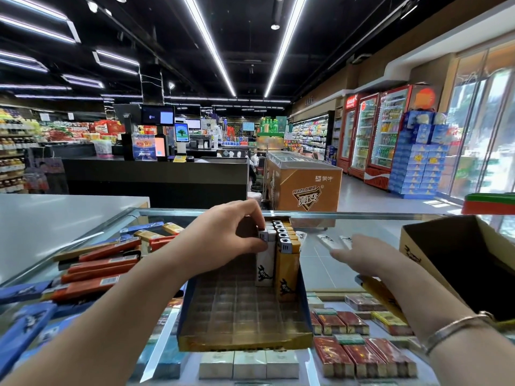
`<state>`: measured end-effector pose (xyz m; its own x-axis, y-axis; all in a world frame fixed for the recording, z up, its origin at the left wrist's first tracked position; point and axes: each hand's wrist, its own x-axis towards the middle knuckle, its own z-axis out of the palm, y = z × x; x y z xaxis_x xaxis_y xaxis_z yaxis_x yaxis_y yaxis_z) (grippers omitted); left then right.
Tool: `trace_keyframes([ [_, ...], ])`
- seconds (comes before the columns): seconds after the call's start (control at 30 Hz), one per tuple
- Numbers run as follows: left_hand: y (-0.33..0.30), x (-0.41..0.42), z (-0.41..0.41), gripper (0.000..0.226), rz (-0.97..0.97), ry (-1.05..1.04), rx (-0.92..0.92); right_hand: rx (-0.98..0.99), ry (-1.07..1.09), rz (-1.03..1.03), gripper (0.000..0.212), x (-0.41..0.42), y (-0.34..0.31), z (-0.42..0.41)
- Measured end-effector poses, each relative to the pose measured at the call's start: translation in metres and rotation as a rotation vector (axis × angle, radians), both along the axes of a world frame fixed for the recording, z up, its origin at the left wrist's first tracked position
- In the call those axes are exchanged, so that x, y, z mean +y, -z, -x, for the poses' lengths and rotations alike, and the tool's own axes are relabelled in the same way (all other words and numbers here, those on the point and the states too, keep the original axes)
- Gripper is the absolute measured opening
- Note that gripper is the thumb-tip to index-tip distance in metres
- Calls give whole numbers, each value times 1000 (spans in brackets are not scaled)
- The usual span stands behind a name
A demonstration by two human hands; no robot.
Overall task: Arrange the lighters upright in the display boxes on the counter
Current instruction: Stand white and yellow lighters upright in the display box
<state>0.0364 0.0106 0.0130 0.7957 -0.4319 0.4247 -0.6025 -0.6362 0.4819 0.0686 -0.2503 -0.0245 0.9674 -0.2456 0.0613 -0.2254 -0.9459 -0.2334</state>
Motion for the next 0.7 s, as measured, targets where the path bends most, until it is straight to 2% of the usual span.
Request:
trace_keyframes([
  [0.2,0,-1,0,21,-25,-6,-17,-46,-15,-36,63,4,12,-15],
  [0.3,1,-1,0,21,-21,-6,-32,-37,-85,8,44,9,13,-18],
  [0.47,2,0,-2,21,3,6,-15,-130,-189,72,12,12,6,-16],
  [0.53,2,0,-2,21,2,7,-17,-136,-207,17,19,14,4,-16],
  [0.63,2,0,-2,21,0,4,-22,-60,-176,-191,43,15,3,-14],
  [0.7,2,0,-2,21,5,6,-18,-27,-177,-157,55,14,4,-14],
])
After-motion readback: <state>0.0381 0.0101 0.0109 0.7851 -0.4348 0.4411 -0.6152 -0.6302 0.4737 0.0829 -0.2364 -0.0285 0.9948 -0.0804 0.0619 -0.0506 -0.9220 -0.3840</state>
